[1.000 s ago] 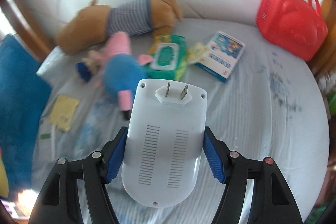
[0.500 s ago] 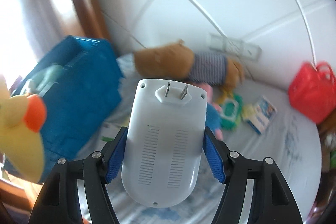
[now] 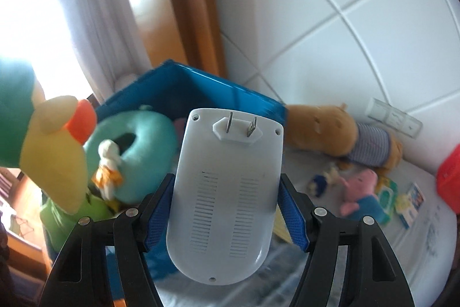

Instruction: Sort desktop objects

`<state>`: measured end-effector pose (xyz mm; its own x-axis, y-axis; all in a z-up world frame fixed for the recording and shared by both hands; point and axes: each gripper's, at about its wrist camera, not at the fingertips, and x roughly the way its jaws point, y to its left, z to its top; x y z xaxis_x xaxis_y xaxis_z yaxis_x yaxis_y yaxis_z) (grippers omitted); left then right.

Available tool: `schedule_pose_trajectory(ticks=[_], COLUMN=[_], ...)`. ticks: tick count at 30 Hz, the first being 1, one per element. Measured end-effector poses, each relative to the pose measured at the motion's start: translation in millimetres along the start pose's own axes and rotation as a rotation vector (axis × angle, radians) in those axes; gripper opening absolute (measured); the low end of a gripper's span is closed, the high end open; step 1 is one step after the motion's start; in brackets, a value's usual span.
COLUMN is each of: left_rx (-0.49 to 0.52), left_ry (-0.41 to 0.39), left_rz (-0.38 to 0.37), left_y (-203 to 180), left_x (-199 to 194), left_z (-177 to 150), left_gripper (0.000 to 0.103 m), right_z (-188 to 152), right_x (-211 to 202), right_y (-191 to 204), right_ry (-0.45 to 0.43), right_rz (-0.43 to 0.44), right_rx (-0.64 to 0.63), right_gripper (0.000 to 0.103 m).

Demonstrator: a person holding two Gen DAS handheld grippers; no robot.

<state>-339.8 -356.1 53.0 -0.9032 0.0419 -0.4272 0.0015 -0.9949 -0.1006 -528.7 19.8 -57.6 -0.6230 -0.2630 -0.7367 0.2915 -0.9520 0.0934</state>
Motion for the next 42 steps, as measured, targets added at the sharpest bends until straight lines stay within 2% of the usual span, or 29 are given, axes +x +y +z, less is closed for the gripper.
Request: schedule_pose_trajectory(ticks=[8,15,18,19,20,22,23,25,35,39,42], left_rx=[-0.002,0.011,-0.009,-0.018,-0.030,-0.055,-0.073,-0.073,-0.065,-0.048,-0.003], left_ry=[-0.008,-0.016,-0.041,-0.051,-0.031,0.020,0.039,0.039,0.074,0.101,0.104], left_rz=[0.045,0.049,0.036,0.032,0.045,0.080,0.083,0.094,0.114,0.117,0.146], left_y=[55,70,77,79,83,90,94,95,90,64,25], left_x=[17,35,41,43,50,65,70,70,52,36,24], left_z=[14,24,29,31,32,33,31,25,-12,-26,-33], left_gripper=[0.071,0.071,0.083,0.096,0.103,0.103,0.103,0.103,0.103,0.103,0.103], right_z=[52,72,81,85,88,90,91,92,34,7,-16], right_x=[32,59,68,70,72,75,76,79,32,-2,-28], right_y=[60,73,74,74,74,70,68,65,54,56,53], right_ry=[0.010,0.036,0.025,0.017,0.009,0.003,0.000,-0.005,-0.033,-0.064,-0.078], right_rz=[-0.005,-0.032,-0.032,-0.030,-0.028,-0.029,-0.030,-0.032,-0.025,-0.051,-0.070], right_rx=[-0.062,-0.071,-0.058,-0.052,-0.045,-0.030,-0.023,-0.008,-0.009,-0.033,-0.030], right_gripper=[0.069,0.069,0.069,0.069,0.069,0.080,0.102,0.103,0.103,0.103,0.103])
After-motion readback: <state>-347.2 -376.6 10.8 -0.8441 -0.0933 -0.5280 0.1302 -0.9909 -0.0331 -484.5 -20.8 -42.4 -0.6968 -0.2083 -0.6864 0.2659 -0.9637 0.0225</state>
